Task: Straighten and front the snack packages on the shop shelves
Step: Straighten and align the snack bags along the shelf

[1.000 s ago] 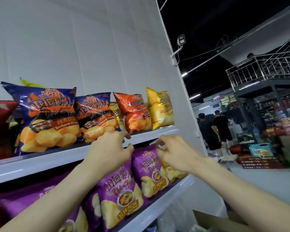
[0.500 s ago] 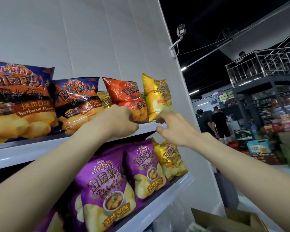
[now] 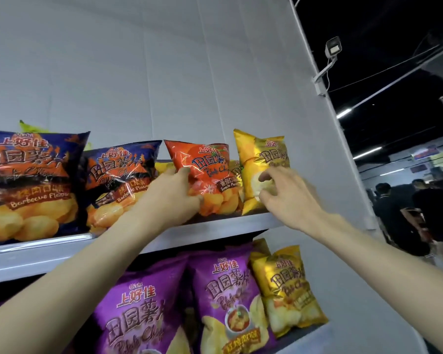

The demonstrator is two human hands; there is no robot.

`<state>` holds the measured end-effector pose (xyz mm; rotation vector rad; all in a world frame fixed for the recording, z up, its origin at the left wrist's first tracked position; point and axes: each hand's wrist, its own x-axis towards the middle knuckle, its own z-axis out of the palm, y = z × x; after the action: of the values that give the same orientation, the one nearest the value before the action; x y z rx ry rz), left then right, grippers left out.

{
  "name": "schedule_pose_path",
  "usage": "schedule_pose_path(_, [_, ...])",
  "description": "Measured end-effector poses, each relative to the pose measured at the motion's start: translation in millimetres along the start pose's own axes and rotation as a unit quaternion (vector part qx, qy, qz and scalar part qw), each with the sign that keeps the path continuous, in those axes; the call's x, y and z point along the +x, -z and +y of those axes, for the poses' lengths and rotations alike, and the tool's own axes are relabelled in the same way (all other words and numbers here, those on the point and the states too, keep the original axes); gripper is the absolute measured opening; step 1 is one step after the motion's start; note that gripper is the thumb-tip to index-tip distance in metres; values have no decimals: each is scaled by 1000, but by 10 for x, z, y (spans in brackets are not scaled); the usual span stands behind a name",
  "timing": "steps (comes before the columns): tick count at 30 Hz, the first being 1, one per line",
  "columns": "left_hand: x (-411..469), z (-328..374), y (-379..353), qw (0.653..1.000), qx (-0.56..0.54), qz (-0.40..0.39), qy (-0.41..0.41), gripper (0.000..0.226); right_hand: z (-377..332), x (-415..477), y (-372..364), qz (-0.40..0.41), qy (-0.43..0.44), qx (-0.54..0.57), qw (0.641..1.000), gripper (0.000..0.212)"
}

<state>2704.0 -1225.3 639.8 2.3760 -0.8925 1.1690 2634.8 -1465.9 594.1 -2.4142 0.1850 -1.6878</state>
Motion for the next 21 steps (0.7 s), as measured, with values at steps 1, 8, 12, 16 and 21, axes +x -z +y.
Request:
schedule_pose_path(1, [59,26,-20,1000,-3,9,18,74,102,39,2,22,6,5,1000,33])
schedule_pose_path(8, [365,98,-343,966,-193,33,168,113,733,331,-136,42,-71,127,988,80])
schedule_pose_path(12, [487,183,-485,919,-312,66,233,121,944,445,-254,-32,-148,281,948,106])
schedule_pose_path(16, [635,151,-556,900,-352,96,239,146,1100,479,-378,-57,-154,323,932,114])
schedule_pose_path(21, [704,239,-601,896,-362,123,224,132,1276,497,-457,-107,-147,322,929,112])
